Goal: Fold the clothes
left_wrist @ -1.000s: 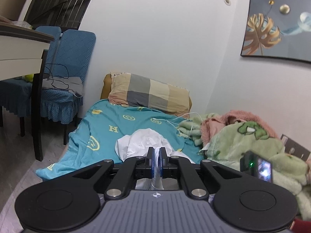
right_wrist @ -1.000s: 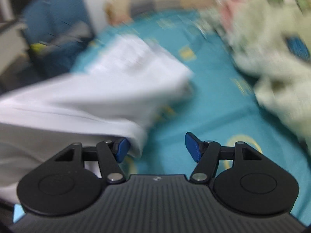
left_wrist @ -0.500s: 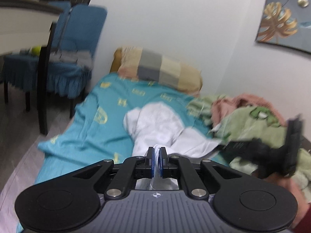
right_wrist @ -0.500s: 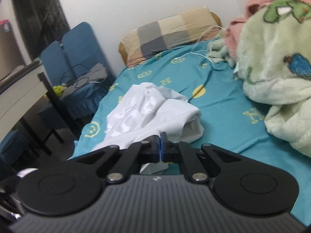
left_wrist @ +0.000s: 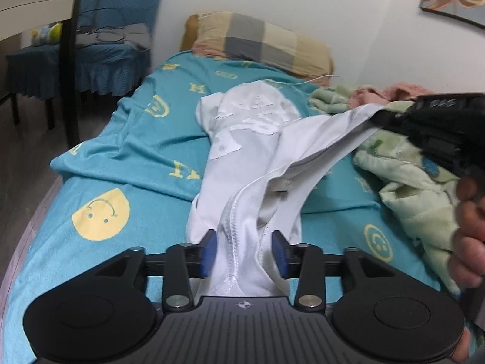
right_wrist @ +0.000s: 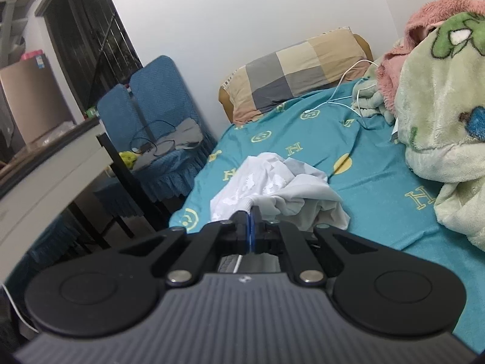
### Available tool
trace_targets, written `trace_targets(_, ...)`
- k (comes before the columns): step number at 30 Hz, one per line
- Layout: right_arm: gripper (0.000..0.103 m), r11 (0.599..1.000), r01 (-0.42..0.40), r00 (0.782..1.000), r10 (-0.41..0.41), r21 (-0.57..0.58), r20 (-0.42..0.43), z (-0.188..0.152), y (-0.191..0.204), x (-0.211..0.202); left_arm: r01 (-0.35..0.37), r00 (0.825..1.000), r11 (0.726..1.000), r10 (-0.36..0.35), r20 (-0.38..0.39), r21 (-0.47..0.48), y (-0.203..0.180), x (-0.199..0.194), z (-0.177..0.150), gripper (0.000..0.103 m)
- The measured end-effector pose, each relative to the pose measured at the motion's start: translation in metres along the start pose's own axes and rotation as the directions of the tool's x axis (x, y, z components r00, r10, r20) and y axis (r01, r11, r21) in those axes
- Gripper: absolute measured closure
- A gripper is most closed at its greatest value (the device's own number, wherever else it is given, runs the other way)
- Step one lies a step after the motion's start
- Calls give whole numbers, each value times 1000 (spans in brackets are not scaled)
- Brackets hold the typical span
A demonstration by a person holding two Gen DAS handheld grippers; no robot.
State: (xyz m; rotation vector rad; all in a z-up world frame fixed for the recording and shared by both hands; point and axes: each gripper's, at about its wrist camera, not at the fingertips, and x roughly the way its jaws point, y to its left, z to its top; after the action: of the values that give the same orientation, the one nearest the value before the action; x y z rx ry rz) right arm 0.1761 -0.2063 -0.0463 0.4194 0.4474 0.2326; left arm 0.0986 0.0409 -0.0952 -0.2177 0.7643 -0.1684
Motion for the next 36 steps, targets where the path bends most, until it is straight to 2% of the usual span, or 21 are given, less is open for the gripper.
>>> trace_targets(3,99,1000,-12,999,12,-3,33,1,3,-6,-51,998,991,47,-33,-122,4,9,-6,54)
trace_targets(6,100,1000,-7,993,9,-20,115,5,7,-18,-101,992,981,87,-89,-163,6,11,-18,55)
trace_targets(8,100,999,17,982,-8,-45,189,8,10,-28,-165,981,971,144,-127,-175,8,8,-26,61)
trace_targets(10,100,993,81,973,-61,-81,223,9,11,-30,-192,975,958,162,-151,-213,14,5,-29,60)
trace_targets(13,100,985,153,978,-138,-86,157,6,0,-17,-196,975,939,157,-155,-284,25,-1,-28,67)
trace_targets(15,100,990,131,990,-128,-44,65,4,-12,-7,-194,978,936,161,-133,-294,26,-5,-25,73)
trace_targets(17,100,994,106,994,-106,6,12,4,-21,-4,-188,981,937,162,-109,-294,26,-10,-22,82)
trace_targets(21,97,1000,11,997,-9,19,-74,3,-20,-8,-175,983,950,182,6,-260,20,-27,-7,87)
trace_targets(25,95,998,-69,975,68,1,-213,-11,-10,-4,-139,972,960,179,155,-241,22,-51,16,90)
trace_targets(26,92,996,-83,969,73,-35,-236,-16,-3,-2,-130,966,963,177,191,-237,22,-58,22,91)
trace_targets(28,77,984,-126,961,90,-124,-263,-26,17,1,-118,963,967,168,213,-227,21,-63,24,91)
trace_targets(29,61,975,-155,957,107,-161,-269,-31,27,1,-113,961,968,163,223,-222,20,-66,26,91)
trace_targets(30,51,964,-182,955,126,-195,-269,-37,37,1,-107,959,970,158,234,-217,19,-69,27,91)
trace_targets(34,48,919,-271,945,199,-287,-258,-50,65,-1,-85,952,977,138,274,-197,16,-79,32,91)
trace_targets(36,45,901,-291,941,210,-322,-264,-56,74,2,-75,952,981,123,279,-177,12,-81,31,91)
